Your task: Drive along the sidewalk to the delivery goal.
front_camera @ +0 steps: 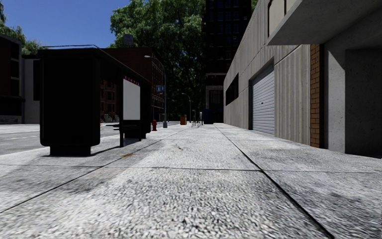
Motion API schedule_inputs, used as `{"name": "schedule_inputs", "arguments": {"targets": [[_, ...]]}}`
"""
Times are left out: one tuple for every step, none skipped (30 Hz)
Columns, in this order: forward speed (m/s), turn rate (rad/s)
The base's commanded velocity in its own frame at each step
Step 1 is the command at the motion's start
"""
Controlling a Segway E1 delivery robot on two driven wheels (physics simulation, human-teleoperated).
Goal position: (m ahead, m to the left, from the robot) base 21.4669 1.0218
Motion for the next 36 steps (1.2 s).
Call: {"name": "schedule_inputs", "arguments": {"targets": [[2.00,0.00],[2.00,0.00],[2.00,0.00],[2.00,0.00],[2.00,0.00],[2.00,0.00],[2.00,0.00],[2.00,0.00],[2.00,0.00],[2.00,0.00],[2.00,0.00],[2.00,0.00],[2.00,0.00],[2.00,0.00],[2.00,0.00],[2.00,0.00],[2.00,0.00],[2.00,0.00],[2.00,0.00],[2.00,0.00],[2.00,0.00],[2.00,0.00],[2.00,0.00],[2.00,0.00],[2.00,0.00],[2.00,0.00],[2.00,0.00],[2.00,0.00],[2.00,0.00],[2.00,0.00],[2.00,0.00],[2.00,0.00],[2.00,0.00],[2.00,0.00],[2.00,0.00],[2.00,0.00]]}}
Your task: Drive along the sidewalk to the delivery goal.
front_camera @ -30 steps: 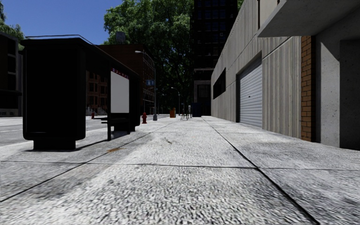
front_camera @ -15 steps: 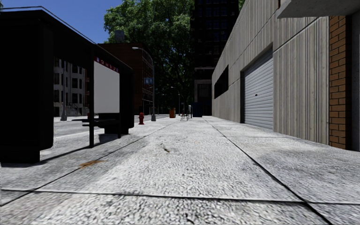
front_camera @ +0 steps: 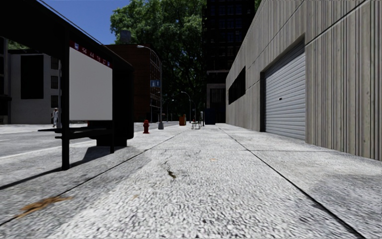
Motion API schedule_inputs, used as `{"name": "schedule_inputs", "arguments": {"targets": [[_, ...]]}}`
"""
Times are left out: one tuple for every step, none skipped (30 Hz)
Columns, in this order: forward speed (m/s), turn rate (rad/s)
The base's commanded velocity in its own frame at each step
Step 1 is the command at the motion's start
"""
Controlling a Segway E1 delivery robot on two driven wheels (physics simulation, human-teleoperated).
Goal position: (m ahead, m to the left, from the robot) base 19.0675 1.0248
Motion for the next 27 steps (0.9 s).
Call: {"name": "schedule_inputs", "arguments": {"targets": [[2.00,0.00],[2.00,0.00],[2.00,0.00],[2.00,0.00],[2.00,0.00],[2.00,0.00],[2.00,0.00],[2.00,0.00],[2.00,0.00],[2.00,0.00],[2.00,0.00],[2.00,0.00],[2.00,0.00],[2.00,0.00],[2.00,0.00],[2.00,0.00],[2.00,0.00],[2.00,0.00],[2.00,0.00],[2.00,0.00],[2.00,0.00],[2.00,0.09],[2.00,0.17],[2.00,0.17],[2.00,0.19],[2.00,0.20],[2.00,0.22]]}}
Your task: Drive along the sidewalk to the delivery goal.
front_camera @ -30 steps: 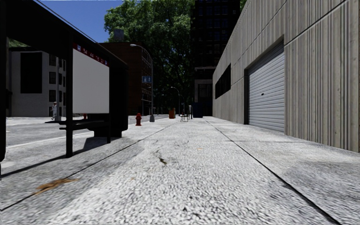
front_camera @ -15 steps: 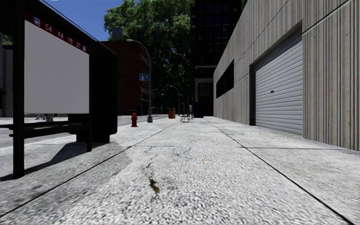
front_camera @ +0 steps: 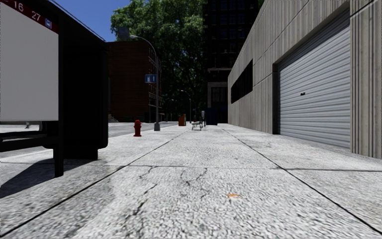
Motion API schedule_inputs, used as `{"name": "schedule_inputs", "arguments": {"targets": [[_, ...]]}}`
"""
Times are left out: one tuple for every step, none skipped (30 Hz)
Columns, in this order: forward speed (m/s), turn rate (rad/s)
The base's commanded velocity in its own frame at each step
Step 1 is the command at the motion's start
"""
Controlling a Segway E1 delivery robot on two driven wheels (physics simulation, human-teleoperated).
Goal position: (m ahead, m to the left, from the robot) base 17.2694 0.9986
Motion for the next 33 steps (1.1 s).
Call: {"name": "schedule_inputs", "arguments": {"targets": [[2.00,0.24],[2.00,0.24],[2.00,0.24],[2.00,0.24],[2.00,0.24],[2.00,0.24],[2.00,0.24],[2.00,0.24],[2.00,0.24],[2.00,0.24],[2.00,0.24],[2.00,0.24],[2.00,0.24],[2.00,0.15],[2.00,0.00],[2.00,0.00],[2.00,0.00],[2.00,0.00],[2.00,0.00],[2.00,0.00],[2.00,0.00],[2.00,0.00],[2.00,0.00],[2.00,0.00],[2.00,0.00],[2.00,0.00],[2.00,0.00],[2.00,0.00],[2.00,0.00],[2.00,0.00],[2.00,0.00],[2.00,0.00],[2.00,0.00]]}}
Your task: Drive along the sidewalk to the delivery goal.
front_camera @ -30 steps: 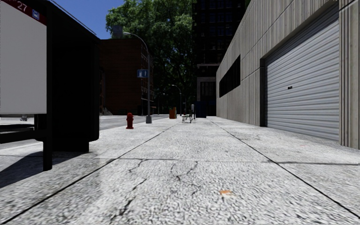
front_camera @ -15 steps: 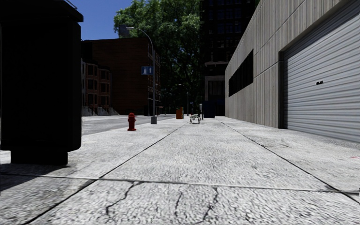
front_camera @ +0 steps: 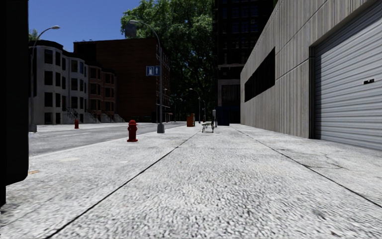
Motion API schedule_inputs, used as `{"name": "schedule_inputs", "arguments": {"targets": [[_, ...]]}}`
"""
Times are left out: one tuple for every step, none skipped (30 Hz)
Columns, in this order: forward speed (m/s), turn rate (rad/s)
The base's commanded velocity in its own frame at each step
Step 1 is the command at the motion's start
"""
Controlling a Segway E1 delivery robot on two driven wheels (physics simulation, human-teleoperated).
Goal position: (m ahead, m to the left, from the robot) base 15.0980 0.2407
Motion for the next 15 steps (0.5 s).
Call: {"name": "schedule_inputs", "arguments": {"targets": [[2.00,0.00],[2.00,0.00],[2.00,0.00],[2.00,0.00],[2.00,0.00],[2.00,0.00],[2.00,0.00],[2.00,0.00],[2.00,0.00],[2.00,0.00],[2.00,0.00],[2.00,0.00],[2.00,0.00],[2.00,0.00],[2.00,0.00]]}}
